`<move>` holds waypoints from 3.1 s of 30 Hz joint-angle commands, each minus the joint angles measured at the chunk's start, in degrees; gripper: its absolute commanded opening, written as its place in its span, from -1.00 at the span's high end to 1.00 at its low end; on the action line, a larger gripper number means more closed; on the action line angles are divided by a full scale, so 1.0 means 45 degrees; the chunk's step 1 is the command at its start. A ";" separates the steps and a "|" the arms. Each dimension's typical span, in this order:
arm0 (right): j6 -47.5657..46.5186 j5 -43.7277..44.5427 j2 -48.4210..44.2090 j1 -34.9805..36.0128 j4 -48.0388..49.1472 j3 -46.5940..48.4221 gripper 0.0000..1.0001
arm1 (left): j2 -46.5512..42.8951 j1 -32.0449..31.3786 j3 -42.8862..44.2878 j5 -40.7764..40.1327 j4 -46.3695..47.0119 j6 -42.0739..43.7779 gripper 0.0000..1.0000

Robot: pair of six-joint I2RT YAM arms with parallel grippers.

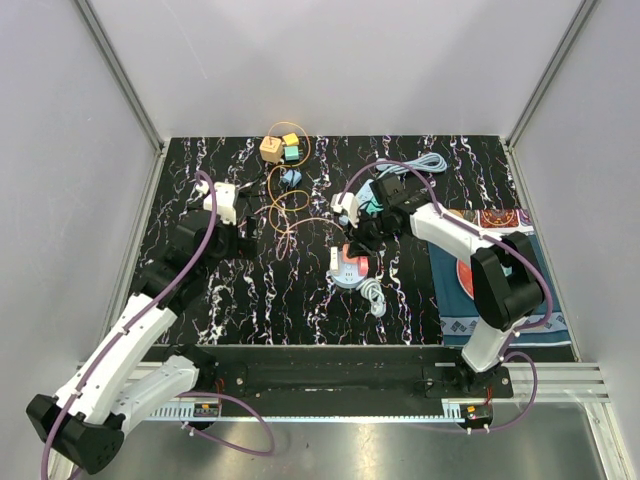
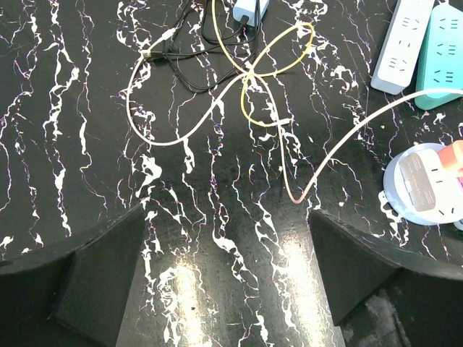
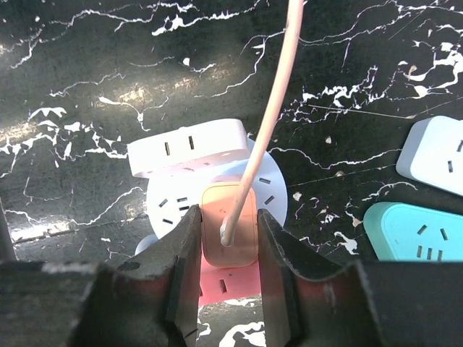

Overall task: Insert the plug
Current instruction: Insert the plug into the socket.

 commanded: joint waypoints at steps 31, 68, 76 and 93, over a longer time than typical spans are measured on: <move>-0.0678 0.0322 0.0188 0.0349 0.0883 -0.0242 0.92 | 0.0132 0.0205 -0.0197 0.0503 0.0734 0.0116 -0.98; -0.1440 0.2391 0.0459 0.0993 -0.1149 -0.0535 0.88 | -0.0102 0.0225 -0.0255 0.0699 0.0753 0.0214 -0.98; -0.1655 0.3310 0.1535 0.0993 -0.1168 -0.0749 0.89 | -0.0102 0.0244 -0.0314 0.0542 0.0753 0.0253 -0.98; -0.1519 0.3995 0.2493 0.0134 -0.2184 -0.1157 0.91 | -0.0161 0.0225 -0.0334 0.0562 0.0753 0.0272 -0.98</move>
